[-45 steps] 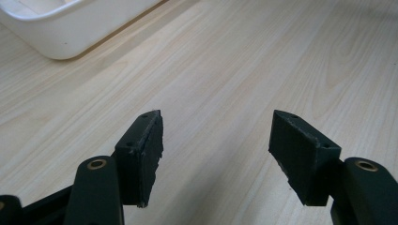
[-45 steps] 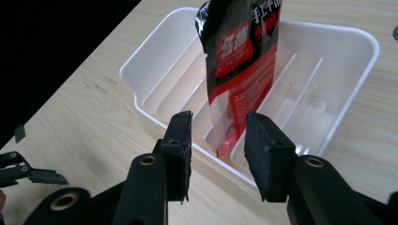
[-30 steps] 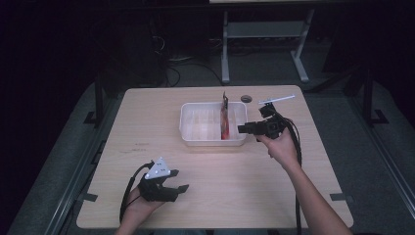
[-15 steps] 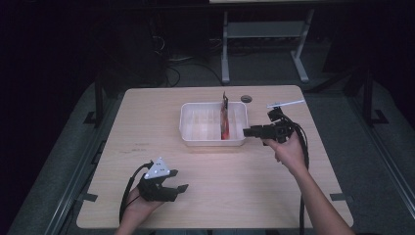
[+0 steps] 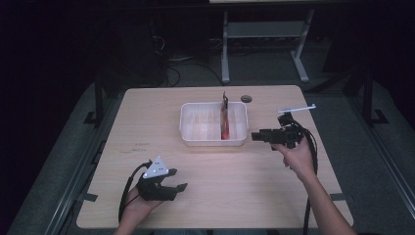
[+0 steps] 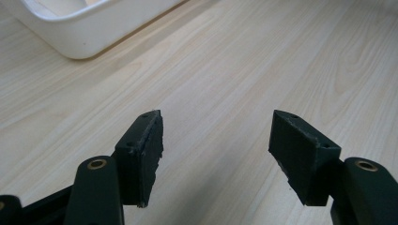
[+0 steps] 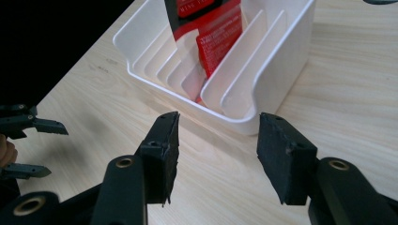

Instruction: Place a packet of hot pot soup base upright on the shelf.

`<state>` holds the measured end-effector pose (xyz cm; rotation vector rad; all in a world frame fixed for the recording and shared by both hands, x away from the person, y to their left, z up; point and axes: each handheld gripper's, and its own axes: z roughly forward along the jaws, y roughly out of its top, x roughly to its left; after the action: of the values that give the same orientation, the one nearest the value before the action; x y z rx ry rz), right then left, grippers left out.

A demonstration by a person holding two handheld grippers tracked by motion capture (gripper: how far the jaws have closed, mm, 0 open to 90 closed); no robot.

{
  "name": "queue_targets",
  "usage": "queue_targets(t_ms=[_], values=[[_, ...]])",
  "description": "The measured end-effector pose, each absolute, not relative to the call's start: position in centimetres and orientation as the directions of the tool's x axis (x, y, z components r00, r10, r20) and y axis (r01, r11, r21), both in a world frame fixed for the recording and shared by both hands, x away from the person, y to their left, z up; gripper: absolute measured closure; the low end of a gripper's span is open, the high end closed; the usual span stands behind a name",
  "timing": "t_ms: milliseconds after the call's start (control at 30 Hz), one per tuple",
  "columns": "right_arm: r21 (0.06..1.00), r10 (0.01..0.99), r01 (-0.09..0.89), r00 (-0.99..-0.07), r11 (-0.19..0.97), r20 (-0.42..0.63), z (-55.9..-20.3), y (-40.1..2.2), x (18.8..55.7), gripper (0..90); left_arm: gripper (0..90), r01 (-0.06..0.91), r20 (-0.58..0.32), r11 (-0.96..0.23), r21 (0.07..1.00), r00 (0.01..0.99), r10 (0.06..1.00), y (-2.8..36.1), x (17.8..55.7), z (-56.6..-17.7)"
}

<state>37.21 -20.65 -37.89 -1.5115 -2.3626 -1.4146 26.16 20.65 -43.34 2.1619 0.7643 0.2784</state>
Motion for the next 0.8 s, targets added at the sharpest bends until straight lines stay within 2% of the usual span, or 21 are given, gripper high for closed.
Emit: queue_targets(t_ms=[800], values=[[0.657, 0.733, 0.746, -0.506, 0.107, 0.455, -39.9, -23.8, 35.2, 45.2, 35.1, 0.425, -0.050, -0.486, 0.764, 0.789, 0.612, 20.7, 26.2, -43.2]])
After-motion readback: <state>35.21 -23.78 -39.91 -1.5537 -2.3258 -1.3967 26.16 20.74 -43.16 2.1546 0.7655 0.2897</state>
